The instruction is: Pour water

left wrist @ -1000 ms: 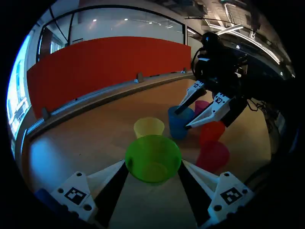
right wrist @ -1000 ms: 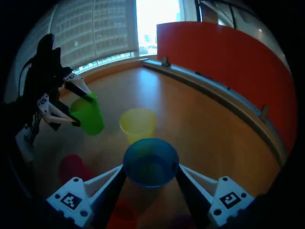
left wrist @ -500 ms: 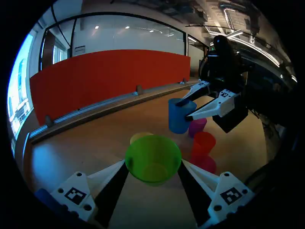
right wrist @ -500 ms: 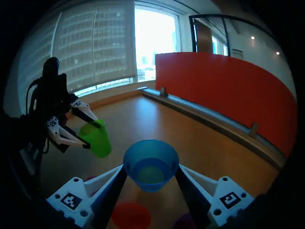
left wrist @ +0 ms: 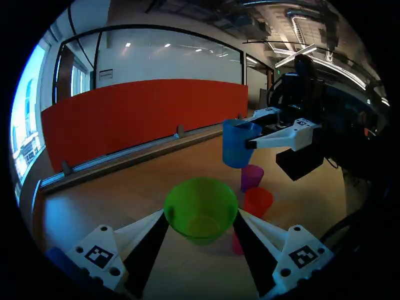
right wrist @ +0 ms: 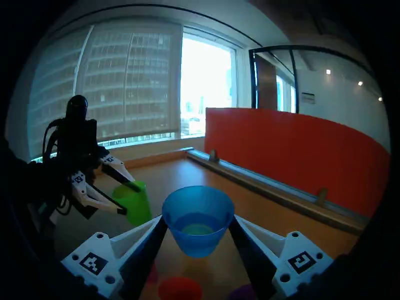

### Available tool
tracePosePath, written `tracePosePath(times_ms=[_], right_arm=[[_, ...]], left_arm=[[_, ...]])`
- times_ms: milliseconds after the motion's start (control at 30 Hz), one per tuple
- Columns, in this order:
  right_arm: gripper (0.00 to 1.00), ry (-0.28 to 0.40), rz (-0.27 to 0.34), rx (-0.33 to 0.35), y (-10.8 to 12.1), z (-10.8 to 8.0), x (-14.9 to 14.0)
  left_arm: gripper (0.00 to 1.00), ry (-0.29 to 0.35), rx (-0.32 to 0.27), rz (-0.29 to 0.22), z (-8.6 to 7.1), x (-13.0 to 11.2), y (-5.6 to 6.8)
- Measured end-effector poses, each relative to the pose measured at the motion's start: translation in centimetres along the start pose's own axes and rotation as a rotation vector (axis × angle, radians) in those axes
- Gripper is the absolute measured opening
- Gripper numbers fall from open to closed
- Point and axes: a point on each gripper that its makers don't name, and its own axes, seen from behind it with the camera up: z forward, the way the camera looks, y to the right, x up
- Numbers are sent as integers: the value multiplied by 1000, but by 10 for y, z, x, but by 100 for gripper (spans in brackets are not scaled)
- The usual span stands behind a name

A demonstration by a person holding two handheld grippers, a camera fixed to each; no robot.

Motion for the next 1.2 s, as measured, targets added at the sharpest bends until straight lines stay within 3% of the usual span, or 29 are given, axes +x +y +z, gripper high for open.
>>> tracePosePath(times_ms=[567,1200], right_arm=[[89,165,-18,4,-9,-20,43],[89,221,-27,-1,-5,-32,63]], left_arm=[[86,66,0,-16,-10,22,8],[85,100,-12,-18,-11,35,13]])
